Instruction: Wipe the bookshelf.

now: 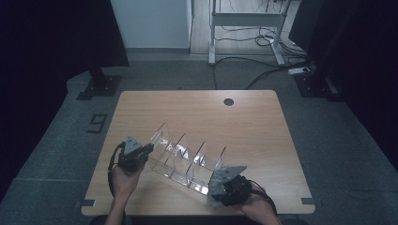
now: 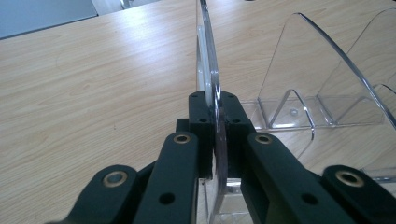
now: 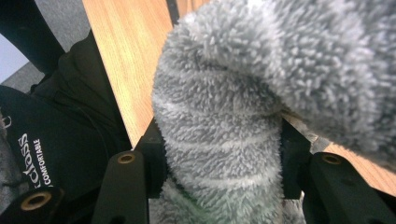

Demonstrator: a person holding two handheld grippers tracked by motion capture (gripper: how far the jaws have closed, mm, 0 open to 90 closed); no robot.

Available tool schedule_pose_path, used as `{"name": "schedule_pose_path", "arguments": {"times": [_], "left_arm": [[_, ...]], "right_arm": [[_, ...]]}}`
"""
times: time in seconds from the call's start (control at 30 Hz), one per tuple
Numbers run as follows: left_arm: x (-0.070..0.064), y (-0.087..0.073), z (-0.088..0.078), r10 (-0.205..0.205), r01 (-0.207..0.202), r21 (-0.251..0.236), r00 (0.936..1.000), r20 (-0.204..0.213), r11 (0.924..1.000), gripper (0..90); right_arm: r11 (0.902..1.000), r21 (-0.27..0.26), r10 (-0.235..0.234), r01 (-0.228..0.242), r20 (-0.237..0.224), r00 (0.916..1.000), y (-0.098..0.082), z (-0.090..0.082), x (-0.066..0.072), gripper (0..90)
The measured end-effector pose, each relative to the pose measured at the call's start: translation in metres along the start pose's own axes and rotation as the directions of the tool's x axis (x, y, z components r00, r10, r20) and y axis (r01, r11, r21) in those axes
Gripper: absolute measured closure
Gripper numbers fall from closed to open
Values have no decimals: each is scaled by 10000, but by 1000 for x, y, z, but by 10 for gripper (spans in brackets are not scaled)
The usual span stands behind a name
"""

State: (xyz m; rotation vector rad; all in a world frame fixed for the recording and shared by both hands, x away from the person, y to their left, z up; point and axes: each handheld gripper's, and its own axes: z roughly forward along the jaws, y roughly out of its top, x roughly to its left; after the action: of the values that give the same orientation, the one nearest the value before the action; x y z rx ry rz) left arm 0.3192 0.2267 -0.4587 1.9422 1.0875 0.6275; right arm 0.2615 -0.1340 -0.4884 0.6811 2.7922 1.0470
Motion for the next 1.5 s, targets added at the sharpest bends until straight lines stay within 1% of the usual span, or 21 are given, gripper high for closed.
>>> {"name": "schedule_pose_path", "arguments": {"times": [0.1, 0.37, 0.43, 0.53, 0.63, 0.73, 0.77, 0.8, 0.87, 1.07, 1.2, 1.37, 1.4, 1.5], "left_arm": [[0, 0, 0, 2, -2, 6, 10000, 26, 10000, 858], [1, 0, 0, 13, -14, 10, 10000, 61, 10000, 858], [1, 0, 0, 7, -7, 20, 10000, 75, 10000, 858], [1, 0, 0, 3, -3, 30, 10000, 82, 10000, 858], [1, 0, 0, 7, -7, 36, 10000, 84, 10000, 858], [1, 0, 0, 7, -7, 38, 10000, 75, 10000, 858], [1, 0, 0, 9, -9, 41, 10000, 72, 10000, 857], [1, 0, 0, 17, -17, 52, 10000, 64, 10000, 857], [1, 0, 0, 14, -15, 45, 10000, 55, 10000, 857], [0, 1, 0, 31, -31, 58, 10000, 38, 10000, 855], [0, 1, 0, 33, -33, 65, 10000, 20, 10000, 855], [0, 1, 1, 24, -24, 57, 10000, -7, 10000, 854], [-1, 1, 1, 21, -21, 54, 10000, -20, 10000, 854], [-1, 1, 1, 18, -18, 57, 10000, -27, 10000, 853]], "right_arm": [[9999, -92, 132, -133, -69, 9999, -1, 0, -3, 502], [9989, -232, 405, -400, 208, 9990, -3, 0, -15, 502], [9983, -286, 524, -513, 383, 9979, -3, -1, -19, 501], [9972, -360, 676, -660, 449, 9967, -3, -1, -26, 502], [9947, -433, 953, -933, 462, 9944, -3, -1, -33, 502], [9927, -525, 1114, -1085, 563, 9922, -3, -1, -37, 501], [9930, -537, 1078, -1048, 550, 9927, -3, -1, -39, 502], [9918, -568, 1179, -1145, 613, 9911, -3, -1, -40, 501], [9910, -593, 1237, -1201, 619, 9904, -3, -1, -42, 501], [9844, -751, 1641, -1592, 641, 9844, -3, 0, -52, 502], [9767, -890, 2018, -1954, 689, 9770, -3, 1, -60, 501], [9718, -931, 2249, -2168, 867, 9705, -3, 1, -68, 501], [9718, -949, 2241, -2158, 886, 9705, -3, 1, -70, 501], [9687, -991, 2376, -2278, 1021, 9660, -2, 1, -75, 501]]}}
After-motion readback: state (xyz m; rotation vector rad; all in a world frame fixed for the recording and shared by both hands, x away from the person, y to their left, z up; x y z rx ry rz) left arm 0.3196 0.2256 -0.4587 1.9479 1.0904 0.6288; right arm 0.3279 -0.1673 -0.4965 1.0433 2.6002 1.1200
